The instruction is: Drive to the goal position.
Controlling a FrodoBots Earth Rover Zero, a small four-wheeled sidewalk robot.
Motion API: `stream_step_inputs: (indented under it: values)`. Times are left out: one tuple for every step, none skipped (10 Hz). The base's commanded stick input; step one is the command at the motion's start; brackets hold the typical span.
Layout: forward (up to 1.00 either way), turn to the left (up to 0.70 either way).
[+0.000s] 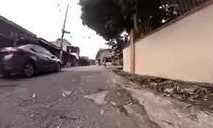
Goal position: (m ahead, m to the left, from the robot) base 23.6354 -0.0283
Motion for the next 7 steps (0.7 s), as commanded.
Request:
stream_step_inputs:
  values:
    - [0.70,0.01]
    - [0.70,0.13]
    - [0.70,0.36]
    - [0.70,0.36]
    - [0.70,0.24]
    - [0.70,0.01]
    - [0.70,0.01]
